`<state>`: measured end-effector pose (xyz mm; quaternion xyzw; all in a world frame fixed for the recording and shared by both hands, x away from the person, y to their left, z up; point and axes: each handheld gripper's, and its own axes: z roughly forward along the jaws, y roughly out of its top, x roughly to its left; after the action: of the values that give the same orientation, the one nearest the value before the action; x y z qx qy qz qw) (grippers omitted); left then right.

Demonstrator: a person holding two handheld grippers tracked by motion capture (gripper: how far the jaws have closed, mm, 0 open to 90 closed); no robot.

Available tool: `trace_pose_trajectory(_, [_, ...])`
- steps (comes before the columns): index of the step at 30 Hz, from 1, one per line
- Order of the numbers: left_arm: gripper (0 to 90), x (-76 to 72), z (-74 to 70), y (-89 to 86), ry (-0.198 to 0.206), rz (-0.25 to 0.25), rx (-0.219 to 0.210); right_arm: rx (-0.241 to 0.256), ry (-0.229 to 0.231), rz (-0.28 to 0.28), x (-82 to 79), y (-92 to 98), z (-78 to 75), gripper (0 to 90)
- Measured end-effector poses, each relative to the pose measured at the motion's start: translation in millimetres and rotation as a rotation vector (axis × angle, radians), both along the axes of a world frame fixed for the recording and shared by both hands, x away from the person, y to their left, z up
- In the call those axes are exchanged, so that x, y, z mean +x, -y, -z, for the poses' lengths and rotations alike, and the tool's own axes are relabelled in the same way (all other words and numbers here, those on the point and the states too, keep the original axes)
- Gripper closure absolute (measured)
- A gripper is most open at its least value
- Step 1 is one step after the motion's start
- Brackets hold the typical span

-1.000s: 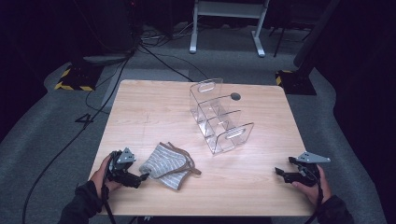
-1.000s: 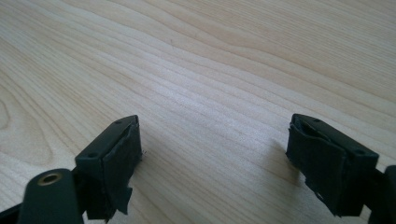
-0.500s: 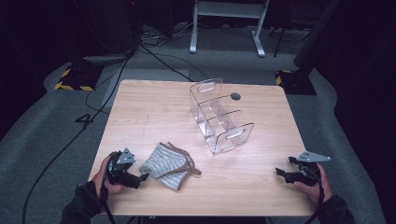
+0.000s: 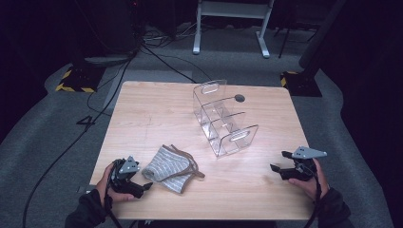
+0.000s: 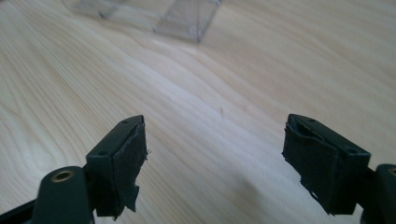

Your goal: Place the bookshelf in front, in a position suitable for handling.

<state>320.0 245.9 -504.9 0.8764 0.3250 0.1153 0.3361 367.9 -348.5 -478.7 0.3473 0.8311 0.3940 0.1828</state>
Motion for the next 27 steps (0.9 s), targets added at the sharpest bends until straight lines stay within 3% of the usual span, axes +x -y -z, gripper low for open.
trace_pose_trajectory(7, [3.6,-2.6,0.5,6.9,0.008,-0.003,-0.004,0.016,0.055,-0.039,9.2,-16.3,-25.1,23.4])
trace_pose_trajectory(14, [3.5,-3.5,0.5,10.5,0.005,0.014,-0.004,0.033,0.091,-0.081,17.8,-35.4,-40.3,24.3])
trace_pose_trajectory(27, [3.6,-3.1,0.5,15.2,0.008,0.023,-0.003,0.038,0.110,-0.113,26.3,-52.7,-47.6,24.6])
